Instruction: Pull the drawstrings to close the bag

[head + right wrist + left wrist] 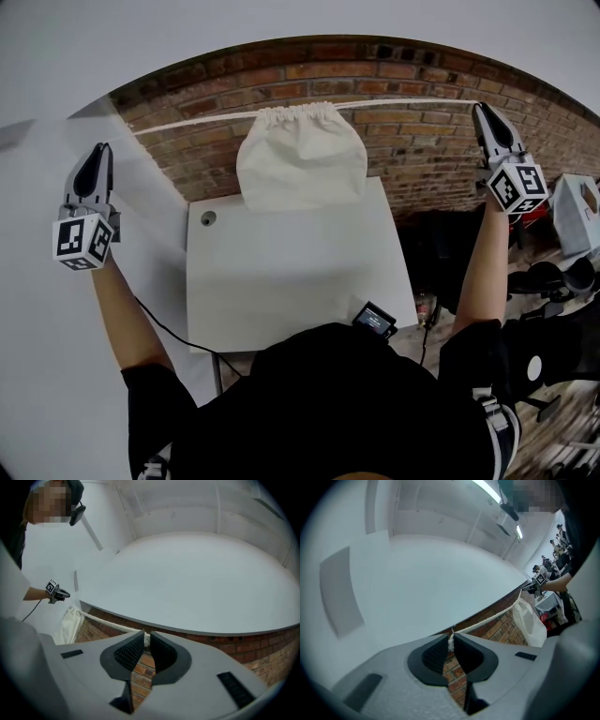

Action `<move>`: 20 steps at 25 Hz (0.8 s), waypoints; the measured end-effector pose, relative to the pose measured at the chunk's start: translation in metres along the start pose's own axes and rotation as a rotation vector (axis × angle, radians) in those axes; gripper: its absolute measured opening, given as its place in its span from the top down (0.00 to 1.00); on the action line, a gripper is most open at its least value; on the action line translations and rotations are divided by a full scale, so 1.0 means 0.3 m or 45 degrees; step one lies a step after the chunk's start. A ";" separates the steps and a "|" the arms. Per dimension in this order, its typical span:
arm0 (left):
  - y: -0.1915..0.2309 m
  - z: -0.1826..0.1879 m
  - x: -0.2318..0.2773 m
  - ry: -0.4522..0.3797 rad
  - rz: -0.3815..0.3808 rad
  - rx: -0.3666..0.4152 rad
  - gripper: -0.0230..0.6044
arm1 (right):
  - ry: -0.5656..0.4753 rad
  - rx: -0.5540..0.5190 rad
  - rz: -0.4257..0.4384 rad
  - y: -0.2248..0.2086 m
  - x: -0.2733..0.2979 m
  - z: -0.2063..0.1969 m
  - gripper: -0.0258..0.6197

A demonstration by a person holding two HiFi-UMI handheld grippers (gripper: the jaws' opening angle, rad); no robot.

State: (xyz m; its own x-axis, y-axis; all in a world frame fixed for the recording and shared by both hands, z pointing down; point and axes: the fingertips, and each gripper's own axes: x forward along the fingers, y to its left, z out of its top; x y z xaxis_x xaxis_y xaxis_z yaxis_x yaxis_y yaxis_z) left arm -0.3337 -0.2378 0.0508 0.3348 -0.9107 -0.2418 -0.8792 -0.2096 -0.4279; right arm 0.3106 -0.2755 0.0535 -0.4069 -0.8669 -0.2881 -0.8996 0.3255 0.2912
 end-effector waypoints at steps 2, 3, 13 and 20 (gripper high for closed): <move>0.008 -0.005 0.005 0.006 -0.001 -0.021 0.89 | -0.017 0.071 0.049 0.006 0.001 0.007 0.89; 0.012 -0.008 0.007 0.007 -0.001 -0.034 0.89 | -0.021 0.105 0.073 0.010 0.002 0.008 0.89; 0.034 -0.021 0.039 -0.009 -0.062 -0.254 0.89 | 0.017 0.327 0.236 0.023 0.024 -0.054 0.89; 0.039 -0.063 0.057 0.004 -0.091 -0.364 0.89 | 0.027 0.351 0.283 0.039 0.029 -0.072 0.89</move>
State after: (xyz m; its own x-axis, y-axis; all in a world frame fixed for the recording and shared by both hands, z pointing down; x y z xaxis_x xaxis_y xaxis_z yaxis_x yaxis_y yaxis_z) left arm -0.3447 -0.2626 0.0582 0.3988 -0.8910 -0.2170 -0.9133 -0.3646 -0.1812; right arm 0.3001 -0.2874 0.0739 -0.5966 -0.7702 -0.2257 -0.7997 0.5941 0.0865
